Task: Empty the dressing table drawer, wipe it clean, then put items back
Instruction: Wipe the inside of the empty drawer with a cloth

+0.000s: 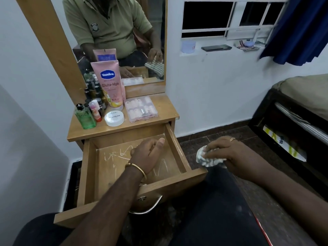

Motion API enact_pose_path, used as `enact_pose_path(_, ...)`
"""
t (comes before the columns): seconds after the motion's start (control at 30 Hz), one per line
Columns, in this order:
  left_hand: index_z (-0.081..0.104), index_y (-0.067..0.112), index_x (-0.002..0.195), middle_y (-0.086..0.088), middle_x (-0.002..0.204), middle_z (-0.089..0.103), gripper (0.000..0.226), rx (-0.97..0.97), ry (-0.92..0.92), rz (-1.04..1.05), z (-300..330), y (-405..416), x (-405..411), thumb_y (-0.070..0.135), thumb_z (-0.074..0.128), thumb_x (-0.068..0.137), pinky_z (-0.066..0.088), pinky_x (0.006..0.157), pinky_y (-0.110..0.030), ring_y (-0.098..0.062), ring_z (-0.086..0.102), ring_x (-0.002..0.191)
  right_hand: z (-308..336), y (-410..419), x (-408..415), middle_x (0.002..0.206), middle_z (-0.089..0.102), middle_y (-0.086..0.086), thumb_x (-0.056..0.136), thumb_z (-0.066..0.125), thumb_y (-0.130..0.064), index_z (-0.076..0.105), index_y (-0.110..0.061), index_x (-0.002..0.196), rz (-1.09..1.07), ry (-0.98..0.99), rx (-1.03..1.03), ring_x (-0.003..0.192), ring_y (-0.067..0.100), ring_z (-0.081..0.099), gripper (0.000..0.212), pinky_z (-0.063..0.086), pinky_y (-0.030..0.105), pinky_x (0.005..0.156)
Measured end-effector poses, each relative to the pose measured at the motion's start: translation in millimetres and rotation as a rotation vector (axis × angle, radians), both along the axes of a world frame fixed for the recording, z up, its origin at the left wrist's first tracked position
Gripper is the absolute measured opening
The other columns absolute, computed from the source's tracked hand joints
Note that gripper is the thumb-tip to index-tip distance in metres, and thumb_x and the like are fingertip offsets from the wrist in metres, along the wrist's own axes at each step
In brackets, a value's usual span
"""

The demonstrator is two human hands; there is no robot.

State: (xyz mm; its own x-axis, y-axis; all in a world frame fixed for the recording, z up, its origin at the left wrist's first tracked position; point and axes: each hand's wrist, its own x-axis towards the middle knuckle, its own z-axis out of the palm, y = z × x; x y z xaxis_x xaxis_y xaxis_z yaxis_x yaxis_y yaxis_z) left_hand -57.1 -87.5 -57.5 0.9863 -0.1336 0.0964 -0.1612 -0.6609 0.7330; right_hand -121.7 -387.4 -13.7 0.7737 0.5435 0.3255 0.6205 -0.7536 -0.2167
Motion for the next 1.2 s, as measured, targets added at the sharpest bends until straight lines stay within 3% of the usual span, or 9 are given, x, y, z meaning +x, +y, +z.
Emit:
enact_pose_path(0.17, 0.057, 0.038, 0.078, 0.017, 0.083, 0.06, 0.045, -0.001, 0.009, -0.001, 0, 1, -1, 0.069, 0.025, 0.087, 0.04, 0.098, -0.052, -0.012, 0.058, 0.089, -1, 37, 9, 0.121, 0.065, -0.013, 0.066, 0.083, -0.012, 0.072, -0.033, 0.115, 0.127, 0.139, -0.156, 0.109, 0.014, 0.056, 0.054, 0.05, 0.029, 0.078)
enact_pose_path(0.4, 0.055, 0.037, 0.078, 0.017, 0.082, 0.059, 0.044, 0.012, 0.037, -0.017, 1, 1, -2, 0.068, 0.025, 0.087, 0.04, 0.098, -0.052, -0.012, 0.057, 0.089, 5, 69, 44, 0.135, 0.057, -0.009, 0.082, 0.074, -0.008, 0.064, -0.035, 0.128, 0.048, 0.146, -0.293, 0.12, 0.016, 0.051, 0.054, 0.047, 0.034, 0.094)
enact_pose_path(0.6, 0.052, 0.037, 0.071, 0.017, 0.076, 0.056, 0.042, -0.006, 0.043, -0.008, 1, 3, -1, 0.065, 0.027, 0.089, 0.04, 0.097, -0.052, -0.012, 0.056, 0.084, -1, 55, 42, 0.121, 0.05, -0.023, 0.088, 0.072, -0.014, 0.072, -0.039, 0.112, 0.114, 0.453, -0.242, 0.112, 0.003, 0.043, 0.035, 0.042, 0.025, 0.087)
enact_pose_path(0.7, 0.046, 0.034, 0.066, 0.016, 0.071, 0.05, 0.041, 0.002, 0.055, -0.019, 5, 1, -4, 0.062, 0.028, 0.089, 0.037, 0.097, -0.048, -0.008, 0.05, 0.077, 1, 58, 39, 0.123, 0.05, -0.025, 0.089, 0.071, -0.02, 0.069, -0.044, 0.113, 0.094, 0.406, -0.284, 0.113, 0.005, 0.044, 0.034, 0.046, 0.03, 0.088)
enact_pose_path(0.8, 0.044, 0.03, 0.065, 0.013, 0.071, 0.048, 0.043, 0.027, 0.067, -0.041, 6, -1, -6, 0.06, 0.028, 0.092, 0.034, 0.095, -0.044, -0.007, 0.049, 0.075, 2, 73, 48, 0.136, 0.048, -0.014, 0.085, 0.072, -0.012, 0.062, -0.043, 0.127, 0.017, 0.255, -0.401, 0.121, 0.014, 0.046, 0.052, 0.048, 0.033, 0.092)
enact_pose_path(0.9, 0.042, 0.026, 0.065, 0.009, 0.07, 0.047, 0.043, 0.049, 0.06, -0.045, 5, -2, -8, 0.05, 0.036, 0.101, 0.033, 0.092, -0.042, -0.007, 0.048, 0.073, -3, 84, 61, 0.136, 0.049, -0.008, 0.08, 0.074, -0.007, 0.06, -0.04, 0.131, -0.064, 0.203, -0.34, 0.115, 0.02, 0.049, 0.062, 0.049, 0.035, 0.085)
enact_pose_path(1.0, 0.043, 0.025, 0.066, 0.009, 0.069, 0.046, 0.044, 0.054, 0.054, -0.046, 5, -1, -7, 0.051, 0.035, 0.1, 0.035, 0.092, -0.043, -0.006, 0.047, 0.071, -11, 87, 65, 0.132, 0.05, -0.007, 0.082, 0.074, -0.009, 0.064, -0.037, 0.127, -0.106, 0.229, -0.252, 0.111, 0.02, 0.05, 0.053, 0.05, 0.034, 0.083)
enact_pose_path(1.13, 0.043, 0.028, 0.064, 0.011, 0.067, 0.047, 0.045, 0.032, 0.057, -0.045, 5, 1, -5, 0.06, 0.029, 0.093, 0.037, 0.092, -0.045, -0.004, 0.046, 0.07, 0, 66, 47, 0.125, 0.056, -0.006, 0.088, 0.07, -0.015, 0.075, -0.026, 0.112, 0.052, 0.44, -0.173, 0.114, 0.012, 0.052, 0.026, 0.044, 0.017, 0.089)
enact_pose_path(1.2, 0.044, 0.028, 0.065, 0.011, 0.068, 0.047, 0.046, 0.032, 0.057, -0.048, 5, 0, -5, 0.058, 0.03, 0.097, 0.036, 0.092, -0.045, -0.006, 0.048, 0.072, 7, 51, 35, 0.123, 0.056, -0.011, 0.09, 0.069, -0.012, 0.076, -0.03, 0.111, 0.092, 0.536, -0.195, 0.114, 0.004, 0.05, 0.029, 0.037, 0.008, 0.087)
